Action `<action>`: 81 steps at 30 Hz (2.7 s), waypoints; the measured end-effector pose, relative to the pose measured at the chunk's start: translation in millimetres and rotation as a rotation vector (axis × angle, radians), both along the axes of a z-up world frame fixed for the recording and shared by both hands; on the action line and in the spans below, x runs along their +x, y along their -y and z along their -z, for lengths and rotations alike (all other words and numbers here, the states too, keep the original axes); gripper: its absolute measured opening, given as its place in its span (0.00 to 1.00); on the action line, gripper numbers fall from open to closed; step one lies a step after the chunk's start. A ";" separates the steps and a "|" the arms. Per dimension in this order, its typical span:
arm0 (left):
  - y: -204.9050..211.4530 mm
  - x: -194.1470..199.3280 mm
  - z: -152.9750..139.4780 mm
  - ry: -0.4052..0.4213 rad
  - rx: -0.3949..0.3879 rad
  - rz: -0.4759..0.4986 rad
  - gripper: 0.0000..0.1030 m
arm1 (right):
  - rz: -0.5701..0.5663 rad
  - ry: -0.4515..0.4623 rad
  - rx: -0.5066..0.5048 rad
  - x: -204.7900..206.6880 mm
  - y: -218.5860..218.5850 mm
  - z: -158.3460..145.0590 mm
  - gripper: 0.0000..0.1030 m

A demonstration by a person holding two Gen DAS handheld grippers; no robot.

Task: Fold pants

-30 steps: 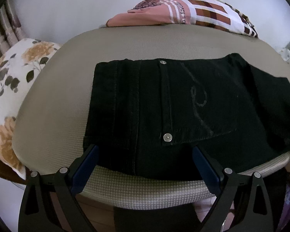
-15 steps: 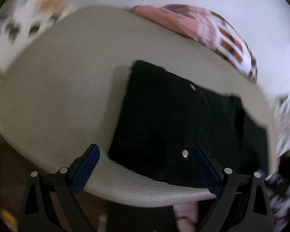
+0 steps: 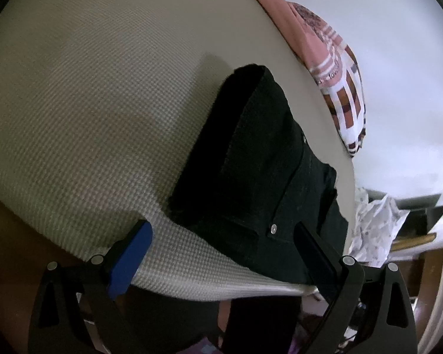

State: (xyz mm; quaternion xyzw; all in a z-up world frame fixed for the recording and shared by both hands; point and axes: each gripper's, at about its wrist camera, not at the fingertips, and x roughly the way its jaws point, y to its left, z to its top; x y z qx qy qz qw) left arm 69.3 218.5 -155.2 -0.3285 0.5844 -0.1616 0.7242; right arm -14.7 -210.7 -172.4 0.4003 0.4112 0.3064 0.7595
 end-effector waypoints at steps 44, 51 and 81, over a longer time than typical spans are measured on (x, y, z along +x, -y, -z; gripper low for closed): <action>71.9 63.8 -3.6 0.045 0.015 0.623 1.00 | 0.059 -0.089 0.052 -0.8 6.4 14.1 0.83; 75.3 63.4 -4.6 0.037 0.051 0.597 0.99 | 0.062 -0.095 0.058 0.1 8.1 13.2 0.84; 116.8 -8.3 -62.2 0.465 0.602 0.421 0.31 | 0.058 -0.089 0.053 2.8 12.1 17.2 0.85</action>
